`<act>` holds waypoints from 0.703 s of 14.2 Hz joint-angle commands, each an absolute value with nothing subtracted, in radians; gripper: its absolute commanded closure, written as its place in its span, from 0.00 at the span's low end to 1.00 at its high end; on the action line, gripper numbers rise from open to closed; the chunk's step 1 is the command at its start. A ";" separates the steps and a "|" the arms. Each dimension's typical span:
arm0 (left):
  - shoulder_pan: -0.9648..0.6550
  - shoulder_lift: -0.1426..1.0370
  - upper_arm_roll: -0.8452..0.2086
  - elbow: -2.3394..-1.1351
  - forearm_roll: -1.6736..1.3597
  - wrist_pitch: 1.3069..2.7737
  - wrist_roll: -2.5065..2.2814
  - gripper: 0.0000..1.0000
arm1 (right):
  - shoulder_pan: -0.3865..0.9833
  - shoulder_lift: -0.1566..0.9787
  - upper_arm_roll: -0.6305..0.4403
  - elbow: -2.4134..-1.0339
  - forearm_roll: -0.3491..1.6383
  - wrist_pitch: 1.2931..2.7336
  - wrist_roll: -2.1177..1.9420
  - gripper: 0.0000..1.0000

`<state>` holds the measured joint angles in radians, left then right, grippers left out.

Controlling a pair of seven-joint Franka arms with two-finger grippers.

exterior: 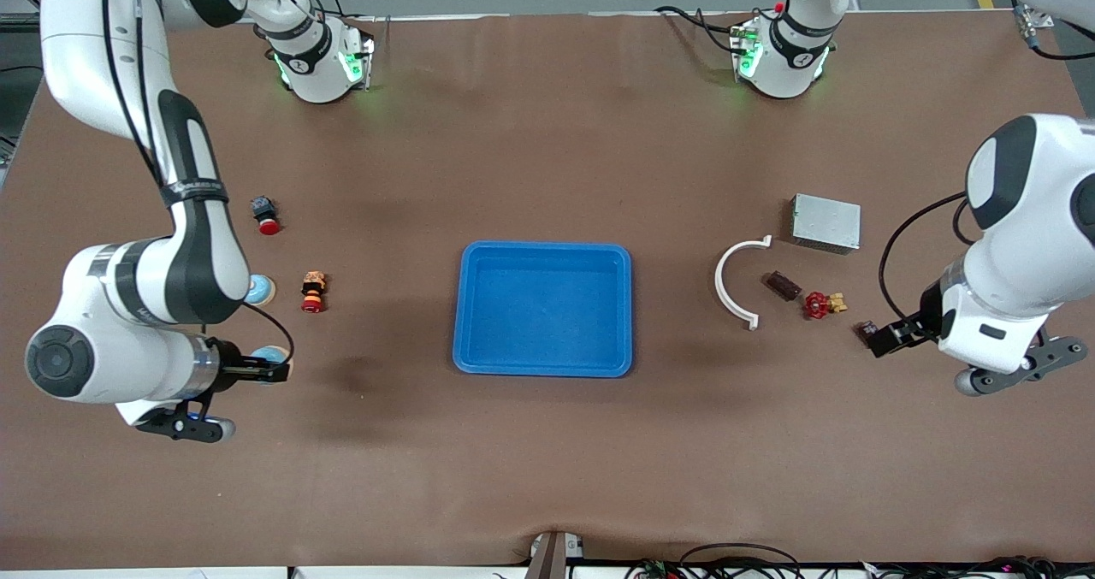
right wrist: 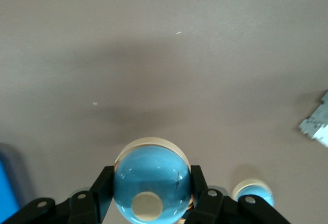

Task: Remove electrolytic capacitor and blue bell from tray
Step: 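Carry the bell toward the first bell while the left gripper withdraws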

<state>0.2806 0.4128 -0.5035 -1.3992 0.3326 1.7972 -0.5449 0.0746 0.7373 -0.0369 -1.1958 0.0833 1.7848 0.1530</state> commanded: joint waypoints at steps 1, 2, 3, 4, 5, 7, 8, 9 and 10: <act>0.299 0.328 -0.511 -1.417 0.311 1.695 -0.447 0.00 | 0.048 0.664 -0.021 -1.340 0.095 1.874 0.083 1.00; 0.304 0.309 -0.512 -1.417 0.308 1.689 -0.407 0.00 | 0.043 0.641 -0.023 -1.395 0.091 1.919 0.066 1.00; 0.305 0.295 -0.512 -1.416 0.298 1.683 -0.378 0.00 | 0.032 0.628 -0.023 -1.437 0.087 1.955 0.034 1.00; 0.310 0.276 -0.509 -1.417 0.275 1.678 -0.364 0.00 | 0.014 0.624 -0.023 -1.460 0.087 1.979 -0.009 1.00; 0.331 0.269 -0.514 -1.417 0.264 1.669 -0.362 0.00 | -0.001 0.624 -0.023 -1.477 0.087 1.999 -0.037 1.00; 0.339 0.244 -0.520 -1.419 0.258 1.611 -0.284 0.00 | -0.021 0.618 -0.023 -1.524 0.086 2.051 -0.081 1.00; 0.330 0.214 -0.508 -1.434 0.244 1.606 -0.238 0.00 | -0.034 0.609 -0.023 -1.561 0.086 2.089 -0.107 1.00; 0.325 0.183 -0.474 -1.456 0.210 1.606 -0.204 0.00 | -0.043 0.600 -0.023 -1.601 0.087 2.130 -0.138 1.00; 0.321 0.161 -0.447 -1.465 0.159 1.603 -0.171 0.00 | -0.051 0.594 -0.023 -1.632 0.087 2.163 -0.152 1.00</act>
